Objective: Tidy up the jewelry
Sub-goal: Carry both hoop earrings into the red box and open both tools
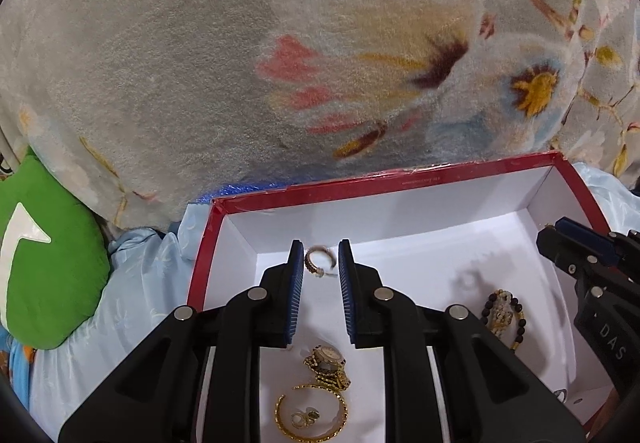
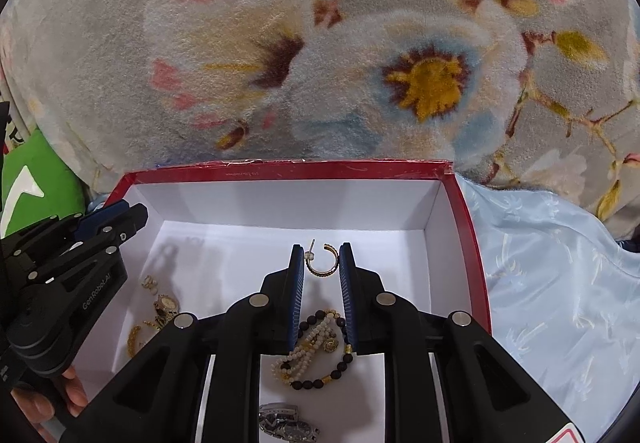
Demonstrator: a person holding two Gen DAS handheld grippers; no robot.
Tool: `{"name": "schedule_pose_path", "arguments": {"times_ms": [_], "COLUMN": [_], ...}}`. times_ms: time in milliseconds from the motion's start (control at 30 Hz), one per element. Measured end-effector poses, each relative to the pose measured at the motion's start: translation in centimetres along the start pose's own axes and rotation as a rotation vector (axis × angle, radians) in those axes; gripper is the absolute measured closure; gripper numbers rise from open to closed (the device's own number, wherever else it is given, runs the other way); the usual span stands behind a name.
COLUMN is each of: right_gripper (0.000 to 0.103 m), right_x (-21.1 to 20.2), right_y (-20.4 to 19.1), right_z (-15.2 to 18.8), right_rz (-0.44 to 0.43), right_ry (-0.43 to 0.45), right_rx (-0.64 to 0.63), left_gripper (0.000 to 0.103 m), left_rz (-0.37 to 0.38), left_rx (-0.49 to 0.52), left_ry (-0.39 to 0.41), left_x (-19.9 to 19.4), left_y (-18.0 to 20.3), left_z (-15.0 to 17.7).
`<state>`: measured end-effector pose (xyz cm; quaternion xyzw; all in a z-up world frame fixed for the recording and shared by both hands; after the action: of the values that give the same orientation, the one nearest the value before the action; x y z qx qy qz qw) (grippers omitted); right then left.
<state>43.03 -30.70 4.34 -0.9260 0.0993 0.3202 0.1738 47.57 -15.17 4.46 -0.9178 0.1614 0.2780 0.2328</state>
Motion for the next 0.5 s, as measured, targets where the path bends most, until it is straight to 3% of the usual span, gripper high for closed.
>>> {"name": "schedule_pose_path", "arguments": {"times_ms": [133, 233, 300, 367, 500], "right_gripper": [0.085, 0.085, 0.085, 0.084, 0.084], "right_x": [-0.01, 0.09, 0.28, 0.45, 0.47], "right_y": [0.04, 0.12, 0.05, 0.11, 0.31], "right_z": [0.02, 0.0, -0.01, 0.01, 0.06], "right_rz": [0.003, 0.008, 0.013, 0.013, 0.011], "right_ry": [-0.001, -0.006, -0.018, -0.032, -0.042], "right_rx": [0.001, 0.002, -0.001, 0.002, 0.017], "left_gripper": [0.084, 0.074, 0.052, 0.044, 0.044], "left_rz": [-0.025, -0.04, -0.061, -0.083, -0.097], "left_rx": [0.009, 0.008, 0.005, 0.002, 0.027], "left_ry": [0.0, 0.003, 0.003, 0.018, 0.014], "left_x": [0.0, -0.01, -0.07, -0.42, -0.55], "left_y": [0.22, 0.18, 0.08, 0.03, 0.41], "left_z": [0.03, 0.07, 0.11, 0.11, 0.16]}}
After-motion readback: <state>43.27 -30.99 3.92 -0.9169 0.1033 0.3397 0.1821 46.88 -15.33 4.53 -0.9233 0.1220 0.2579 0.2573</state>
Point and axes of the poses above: each gripper's, at about its wrist camera, not at the fingertips, and x roughly the way its jaws point, y to its right, z to its underside, the point moved 3 cm from there along x, roughly the way its jaws point, and after that the axes turned 14 degrees about x, right-handed, at the moved point
